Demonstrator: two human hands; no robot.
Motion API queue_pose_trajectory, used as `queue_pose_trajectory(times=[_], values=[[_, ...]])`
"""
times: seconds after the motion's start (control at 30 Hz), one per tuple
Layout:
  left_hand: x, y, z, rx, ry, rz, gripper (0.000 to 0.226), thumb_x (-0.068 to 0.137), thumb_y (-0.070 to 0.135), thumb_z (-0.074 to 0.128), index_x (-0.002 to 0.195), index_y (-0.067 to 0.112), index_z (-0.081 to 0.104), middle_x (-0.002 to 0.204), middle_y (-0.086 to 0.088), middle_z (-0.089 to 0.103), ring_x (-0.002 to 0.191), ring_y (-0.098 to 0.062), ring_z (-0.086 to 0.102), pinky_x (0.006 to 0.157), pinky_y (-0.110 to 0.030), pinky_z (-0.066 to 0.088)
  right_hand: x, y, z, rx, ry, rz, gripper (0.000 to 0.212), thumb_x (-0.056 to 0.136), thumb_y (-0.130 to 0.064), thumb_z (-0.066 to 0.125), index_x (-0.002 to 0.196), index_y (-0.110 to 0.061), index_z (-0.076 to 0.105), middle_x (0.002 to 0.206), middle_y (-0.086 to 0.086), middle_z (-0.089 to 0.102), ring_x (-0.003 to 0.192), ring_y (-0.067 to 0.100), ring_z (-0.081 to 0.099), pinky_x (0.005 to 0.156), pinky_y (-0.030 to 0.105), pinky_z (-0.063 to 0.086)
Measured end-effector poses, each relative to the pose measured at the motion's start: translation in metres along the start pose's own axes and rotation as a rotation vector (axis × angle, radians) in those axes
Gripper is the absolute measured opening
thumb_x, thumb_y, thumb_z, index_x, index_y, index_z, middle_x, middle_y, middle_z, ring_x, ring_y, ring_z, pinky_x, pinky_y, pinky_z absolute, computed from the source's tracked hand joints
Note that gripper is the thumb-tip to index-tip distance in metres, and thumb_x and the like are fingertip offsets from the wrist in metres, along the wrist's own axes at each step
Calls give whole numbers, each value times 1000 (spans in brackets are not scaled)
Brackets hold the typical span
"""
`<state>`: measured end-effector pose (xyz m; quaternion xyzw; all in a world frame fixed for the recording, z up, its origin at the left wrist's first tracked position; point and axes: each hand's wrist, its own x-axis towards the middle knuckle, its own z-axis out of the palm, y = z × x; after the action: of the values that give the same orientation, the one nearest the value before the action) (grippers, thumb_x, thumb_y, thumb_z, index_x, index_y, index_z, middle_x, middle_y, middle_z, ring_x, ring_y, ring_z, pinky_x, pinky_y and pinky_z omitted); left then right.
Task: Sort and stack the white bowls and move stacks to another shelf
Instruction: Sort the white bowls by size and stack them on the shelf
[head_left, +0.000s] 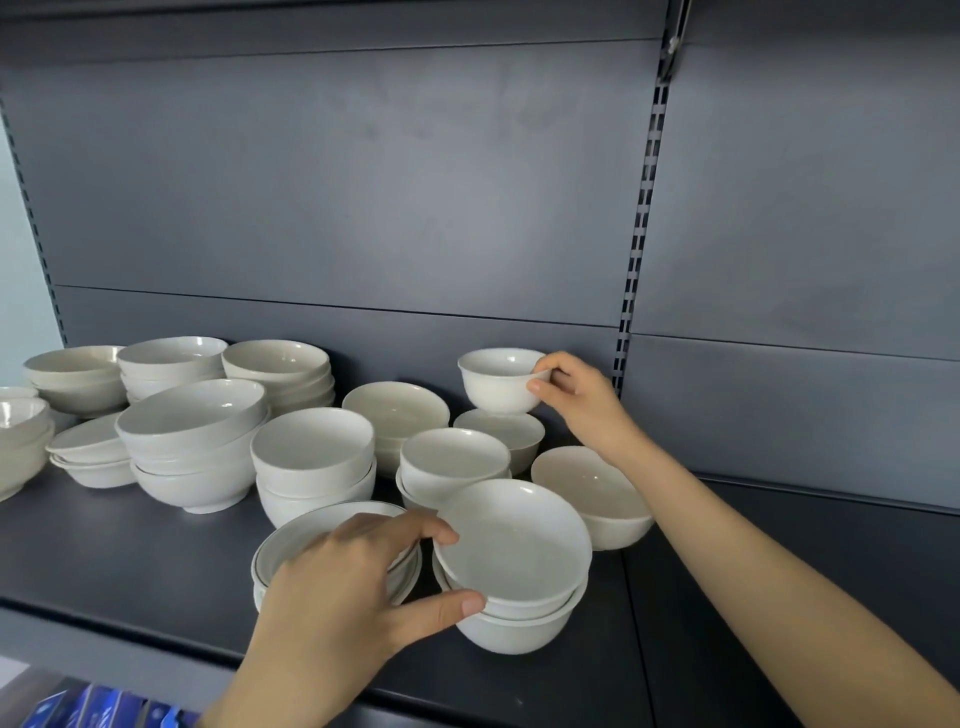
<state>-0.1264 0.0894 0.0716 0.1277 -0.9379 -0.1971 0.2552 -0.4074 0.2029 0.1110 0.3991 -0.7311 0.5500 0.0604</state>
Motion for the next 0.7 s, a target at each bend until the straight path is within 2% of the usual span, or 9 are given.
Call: queue_pose_trajectory(times=[0.1, 0.2, 0.27, 0.33, 0.4, 0.47, 0.5, 0.63, 0.7], values=[[-1, 2, -1, 14, 11, 10, 98, 28, 106, 5, 104, 62, 49, 108, 33, 57, 102, 10, 51, 74, -3, 36, -12, -21, -7, 112, 6, -90, 21, 89, -4, 67, 85, -24, 65, 98, 6, 66, 97, 20, 61, 100, 49, 49], [-1, 4, -2, -5, 24, 24, 96, 32, 106, 8, 105, 61, 51, 105, 33, 58, 100, 12, 51, 74, -3, 37, -34, -46, -11, 222, -42, -128, 12, 90, 6, 63, 92, -5, 64, 101, 5, 63, 95, 15, 61, 92, 28, 53], [-2, 4, -2, -33, 33, 33, 97, 36, 105, 13, 111, 58, 51, 101, 37, 58, 102, 11, 54, 76, -5, 38, -53, -60, -14, 283, -74, -131, 13, 90, 8, 62, 92, -4, 63, 99, 8, 62, 94, 12, 60, 85, 18, 51], [-2, 5, -1, -53, 40, 39, 96, 39, 105, 16, 117, 57, 43, 96, 44, 54, 103, 10, 55, 78, -8, 40, -71, -74, -17, 337, -103, -120, 14, 89, 7, 62, 90, -6, 64, 102, 16, 64, 95, 12, 61, 85, 20, 50], [-3, 6, -1, -44, 39, 46, 95, 40, 105, 17, 120, 57, 39, 93, 47, 51, 105, 10, 56, 80, -12, 43, -91, -83, -23, 386, -128, -95, 15, 88, 8, 62, 88, -7, 64, 99, 5, 68, 94, 6, 63, 84, 18, 51], [-3, 6, -1, -39, 39, 53, 95, 43, 104, 18, 118, 53, 45, 91, 49, 50, 106, 8, 57, 82, -18, 47, -112, -91, -30, 425, -161, -71, 14, 86, 9, 62, 85, -5, 65, 98, -9, 71, 94, 2, 67, 81, 14, 52], [-3, 7, 0, -45, 43, 59, 93, 45, 104, 20, 117, 52, 47, 91, 48, 50, 106, 7, 58, 82, -21, 48, -122, -93, -32, 447, -175, -68, 12, 85, 7, 62, 82, -5, 65, 100, -11, 71, 96, 2, 68, 80, 13, 51], [-2, 12, -1, -105, 46, 72, 86, 47, 100, 35, 115, 49, 47, 98, 38, 60, 107, 3, 60, 82, -31, 53, -151, -89, -36, 453, -193, -56, 7, 77, -5, 65, 82, -9, 68, 112, -1, 69, 102, 8, 68, 81, 18, 53], [-3, 17, -2, -114, 50, 78, 82, 45, 93, 47, 115, 51, 38, 101, 29, 67, 105, -2, 62, 82, -32, 53, -158, -81, -35, 435, -182, -28, 8, 77, -9, 67, 84, -11, 69, 117, 3, 65, 107, 14, 67, 82, 22, 55]])
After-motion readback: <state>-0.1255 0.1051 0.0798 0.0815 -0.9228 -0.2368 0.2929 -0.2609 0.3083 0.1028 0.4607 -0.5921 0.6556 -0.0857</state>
